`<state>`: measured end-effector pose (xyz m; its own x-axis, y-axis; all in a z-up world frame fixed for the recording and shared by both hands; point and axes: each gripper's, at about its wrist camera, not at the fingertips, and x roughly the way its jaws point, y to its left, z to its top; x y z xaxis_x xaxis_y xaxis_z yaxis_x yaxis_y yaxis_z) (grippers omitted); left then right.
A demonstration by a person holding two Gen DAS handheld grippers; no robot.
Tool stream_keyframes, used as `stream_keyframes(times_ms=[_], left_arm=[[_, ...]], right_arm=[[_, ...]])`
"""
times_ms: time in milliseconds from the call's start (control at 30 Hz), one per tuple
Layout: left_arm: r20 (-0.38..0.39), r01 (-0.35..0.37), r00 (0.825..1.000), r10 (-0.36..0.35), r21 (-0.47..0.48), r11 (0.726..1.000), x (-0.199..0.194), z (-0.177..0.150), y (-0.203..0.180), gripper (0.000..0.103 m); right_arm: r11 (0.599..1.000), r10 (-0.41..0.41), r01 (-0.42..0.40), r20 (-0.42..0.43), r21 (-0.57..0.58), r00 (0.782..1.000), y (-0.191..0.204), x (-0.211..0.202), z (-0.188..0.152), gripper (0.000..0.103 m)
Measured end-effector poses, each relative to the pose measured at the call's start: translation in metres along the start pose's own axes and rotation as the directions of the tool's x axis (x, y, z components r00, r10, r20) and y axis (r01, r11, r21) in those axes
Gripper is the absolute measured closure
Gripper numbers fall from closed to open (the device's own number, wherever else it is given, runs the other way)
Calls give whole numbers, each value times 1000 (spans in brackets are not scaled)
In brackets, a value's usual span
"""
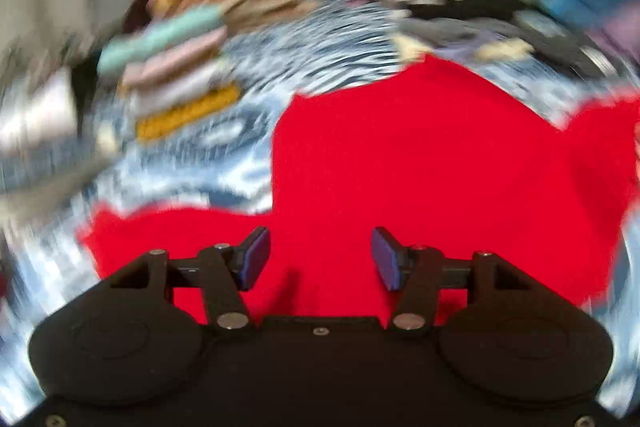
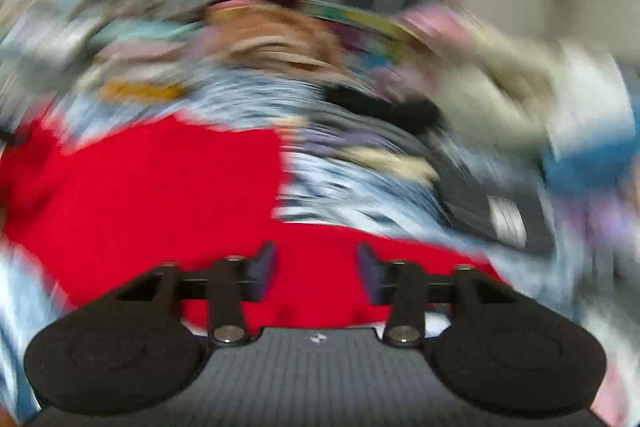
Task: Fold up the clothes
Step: 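Lift and swing the sweater with both grippers, then lay it flat again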
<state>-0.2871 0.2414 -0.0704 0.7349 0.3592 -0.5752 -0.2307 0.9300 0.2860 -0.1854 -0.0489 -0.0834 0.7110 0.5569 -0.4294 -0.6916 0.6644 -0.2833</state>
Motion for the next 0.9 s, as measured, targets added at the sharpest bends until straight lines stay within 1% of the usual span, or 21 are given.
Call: stream_keyframes(times_ms=[33,67,100,133,167,233,267,333,400,433,533,567,600,633,700,733,767,800,833,867,900], left_arm=[[16,-1,1000,-1,75,997,-11,-5,-5,47],[29,-2,1000,-2,143,990,-21,-11,-9,47],[35,2,999,-9,201,980,-28,-20,-14,47],[35,13,999,-22,259,966,-33,-30,-21,47],[36,17,999,-30,319,947,-38,-40,-28,46],[43,2,999,-24,444,896,-42,-59,-43,46],[51,-13,999,-13,493,870,-41,-68,-50,46],[66,-30,998,-10,576,817,-38,-84,-65,46],[111,-76,994,5,654,753,-36,-99,-78,46],[135,-101,991,12,681,725,-35,-103,-83,46],[189,-154,982,22,719,678,-27,-107,-88,46],[203,-165,979,22,727,666,-24,-107,-89,48],[211,-167,977,14,730,662,-22,-107,-91,53],[218,-167,976,4,737,655,-21,-107,-92,55],[230,-169,973,-13,753,636,-18,-109,-93,70],[232,-168,972,-21,759,629,-17,-111,-93,73],[234,-165,972,-29,763,625,-17,-113,-93,81],[235,-163,971,-35,764,624,-18,-114,-93,86],[234,-159,971,-39,763,626,-20,-115,-93,88],[234,-156,971,-43,762,628,-23,-116,-92,91],[233,-152,971,-47,761,630,-26,-117,-92,92]], right_arm=[[994,-1,2,12,-106,1000,20,-4,-1,51],[977,-1,6,24,-211,1000,40,-7,-3,51],[951,6,4,29,-310,1000,57,-9,-8,51],[914,12,3,34,-405,999,73,-12,-13,51],[886,11,7,37,-463,999,83,-14,-18,51],[843,12,3,23,-538,1000,97,-13,-24,51],[822,9,1,15,-569,1000,103,-12,-27,51],[777,-22,25,13,-629,1000,113,-7,-32,52],[752,-34,45,29,-658,999,119,-5,-32,53],[736,-40,57,41,-675,998,122,-4,-33,53],[688,-38,81,76,-721,996,129,0,-37,54],[678,-28,78,81,-731,996,131,1,-38,55],[667,-17,75,86,-741,996,133,2,-39,56],[662,-8,73,90,-746,996,135,4,-39,57],[652,10,67,97,-755,995,139,7,-39,62],[659,23,47,83,-751,996,139,10,-37,68],[666,35,30,71,-745,997,139,12,-35,74],[673,46,13,59,-739,997,139,14,-34,78],[680,55,-5,44,-733,998,140,14,-34,90],[686,64,-23,29,-727,998,141,14,-34,94],[693,73,-41,13,-720,997,142,13,-34,94]])
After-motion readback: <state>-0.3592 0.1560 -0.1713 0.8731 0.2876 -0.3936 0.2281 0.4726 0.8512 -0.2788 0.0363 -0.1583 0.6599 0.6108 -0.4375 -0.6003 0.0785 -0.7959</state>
